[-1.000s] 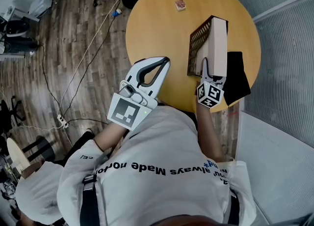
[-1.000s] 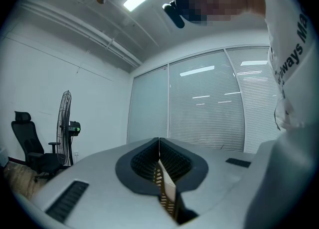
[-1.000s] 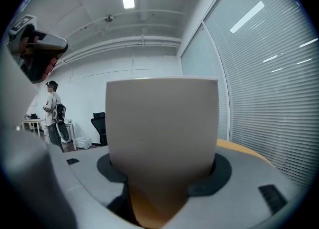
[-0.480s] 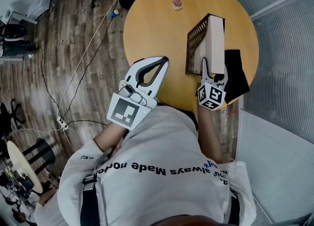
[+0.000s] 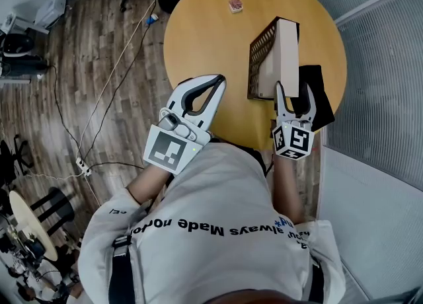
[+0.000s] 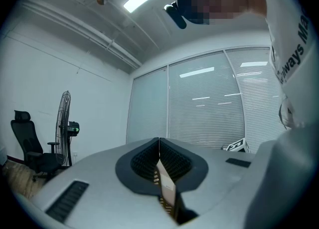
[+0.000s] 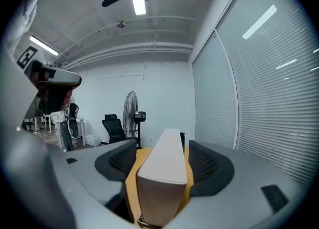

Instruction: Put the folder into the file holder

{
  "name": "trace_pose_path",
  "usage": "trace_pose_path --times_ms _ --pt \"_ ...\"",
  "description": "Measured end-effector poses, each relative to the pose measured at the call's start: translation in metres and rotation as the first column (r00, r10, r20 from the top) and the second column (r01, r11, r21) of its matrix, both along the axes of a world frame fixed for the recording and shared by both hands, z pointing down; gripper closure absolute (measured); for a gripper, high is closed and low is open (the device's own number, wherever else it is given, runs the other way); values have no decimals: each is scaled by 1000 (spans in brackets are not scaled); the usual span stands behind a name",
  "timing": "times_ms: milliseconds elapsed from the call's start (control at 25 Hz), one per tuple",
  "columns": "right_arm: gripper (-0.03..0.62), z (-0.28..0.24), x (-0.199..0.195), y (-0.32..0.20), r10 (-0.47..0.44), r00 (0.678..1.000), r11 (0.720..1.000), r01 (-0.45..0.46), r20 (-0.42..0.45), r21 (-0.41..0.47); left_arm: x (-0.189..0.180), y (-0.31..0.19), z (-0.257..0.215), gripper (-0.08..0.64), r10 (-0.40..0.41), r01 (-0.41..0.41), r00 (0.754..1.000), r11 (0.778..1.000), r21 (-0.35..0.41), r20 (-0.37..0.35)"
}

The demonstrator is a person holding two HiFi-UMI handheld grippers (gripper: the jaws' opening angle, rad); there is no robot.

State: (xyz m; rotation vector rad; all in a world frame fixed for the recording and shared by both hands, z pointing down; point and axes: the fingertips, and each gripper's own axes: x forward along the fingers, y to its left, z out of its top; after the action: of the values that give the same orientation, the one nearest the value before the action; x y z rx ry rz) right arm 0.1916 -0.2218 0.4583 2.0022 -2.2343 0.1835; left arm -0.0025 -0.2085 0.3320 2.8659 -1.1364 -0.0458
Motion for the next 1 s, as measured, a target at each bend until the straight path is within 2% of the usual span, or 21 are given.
trace_pose_path --times_ms 160,400,600,1000 --pt "270 -24 -6 9 -58 998 998 58 0 20 2 1 -1 535 -6 6 1000 1000 0 -2" --pt "371 -50 -24 25 -164 986 986 163 14 45 6 4 1 535 -14 14 1000 1000 5 -5" --pt "422 -71 -45 34 -280 960 959 279 3 42 6 3 -1 535 -19 19 1000 1000 8 -7" --pt "497 -103 -65 50 -408 913 912 408 -18 44 9 4 -3 535 -23 23 1000 1000 6 -9"
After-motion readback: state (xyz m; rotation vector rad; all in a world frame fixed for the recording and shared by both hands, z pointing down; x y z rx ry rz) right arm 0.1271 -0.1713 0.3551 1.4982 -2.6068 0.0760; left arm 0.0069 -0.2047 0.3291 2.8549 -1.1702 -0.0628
